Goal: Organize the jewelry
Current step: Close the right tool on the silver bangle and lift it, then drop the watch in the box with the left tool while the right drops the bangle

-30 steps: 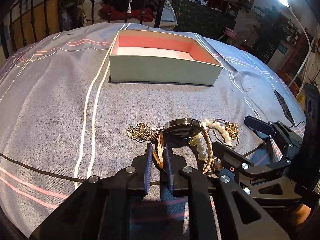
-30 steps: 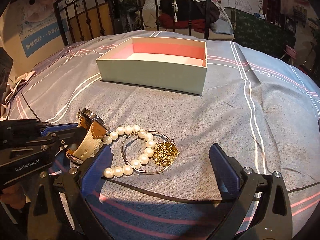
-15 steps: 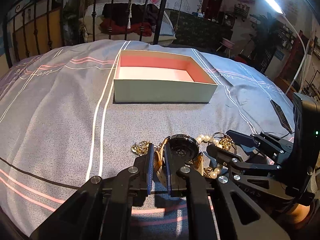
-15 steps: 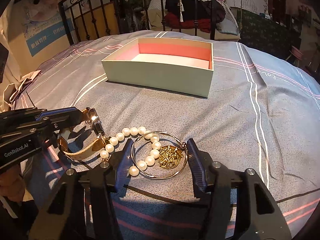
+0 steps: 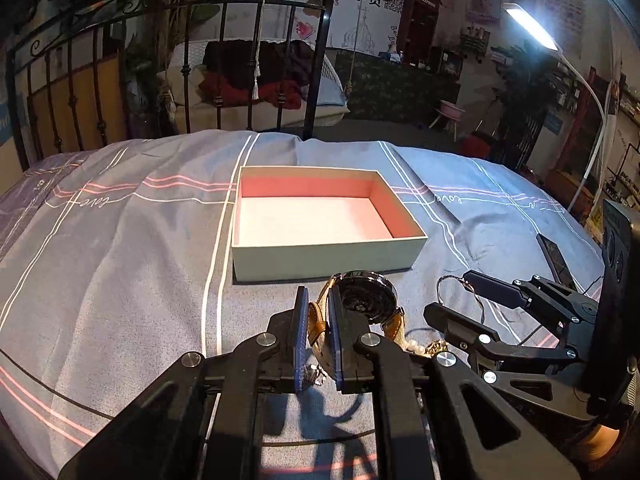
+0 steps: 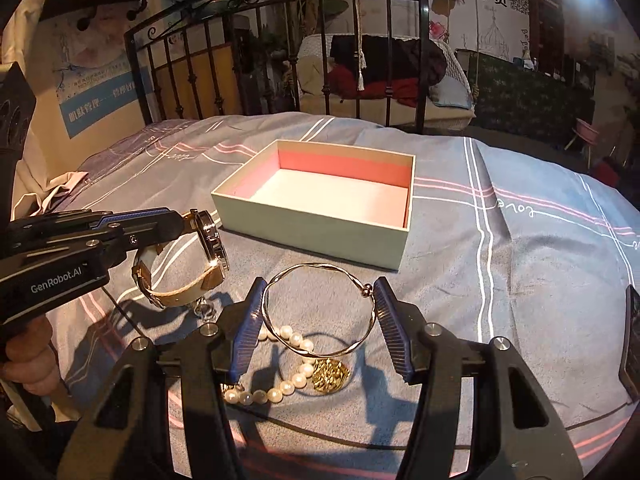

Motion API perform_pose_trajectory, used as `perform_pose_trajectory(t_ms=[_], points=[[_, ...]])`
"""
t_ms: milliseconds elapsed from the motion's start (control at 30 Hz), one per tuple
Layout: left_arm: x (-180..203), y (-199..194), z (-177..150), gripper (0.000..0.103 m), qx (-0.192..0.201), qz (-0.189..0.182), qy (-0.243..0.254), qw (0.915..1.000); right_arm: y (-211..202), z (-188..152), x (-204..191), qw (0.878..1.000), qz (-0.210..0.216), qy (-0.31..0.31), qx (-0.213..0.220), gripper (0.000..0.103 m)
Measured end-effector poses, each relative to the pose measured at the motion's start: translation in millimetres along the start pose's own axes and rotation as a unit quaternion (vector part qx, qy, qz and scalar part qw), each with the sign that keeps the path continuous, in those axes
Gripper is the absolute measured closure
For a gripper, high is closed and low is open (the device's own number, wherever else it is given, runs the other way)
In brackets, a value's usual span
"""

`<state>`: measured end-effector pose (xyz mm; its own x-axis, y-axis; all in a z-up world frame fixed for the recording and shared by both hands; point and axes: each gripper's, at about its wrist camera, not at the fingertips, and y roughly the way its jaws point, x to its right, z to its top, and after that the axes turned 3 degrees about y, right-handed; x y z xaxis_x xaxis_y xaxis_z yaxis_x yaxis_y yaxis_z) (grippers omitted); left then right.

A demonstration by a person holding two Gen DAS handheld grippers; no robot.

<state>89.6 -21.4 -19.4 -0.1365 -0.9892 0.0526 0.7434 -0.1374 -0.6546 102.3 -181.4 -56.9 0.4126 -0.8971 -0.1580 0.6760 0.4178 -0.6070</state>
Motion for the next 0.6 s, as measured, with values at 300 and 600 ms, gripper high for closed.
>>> perform_pose_trajectory(t_ms=[300,600], points=[[-7.9,10.1,57.8,0.093,0.035,0.015,-0.002,0.9993,17.6,67.7,6.1,0.999,-0.005,0.0,0.034,0.048],[-27.9,57.6,115.5,0.093,0.0,0.019,-0.024,0.9995,76.0,120.9,28.4,0.999,-0.022,0.027,0.009,0.048]])
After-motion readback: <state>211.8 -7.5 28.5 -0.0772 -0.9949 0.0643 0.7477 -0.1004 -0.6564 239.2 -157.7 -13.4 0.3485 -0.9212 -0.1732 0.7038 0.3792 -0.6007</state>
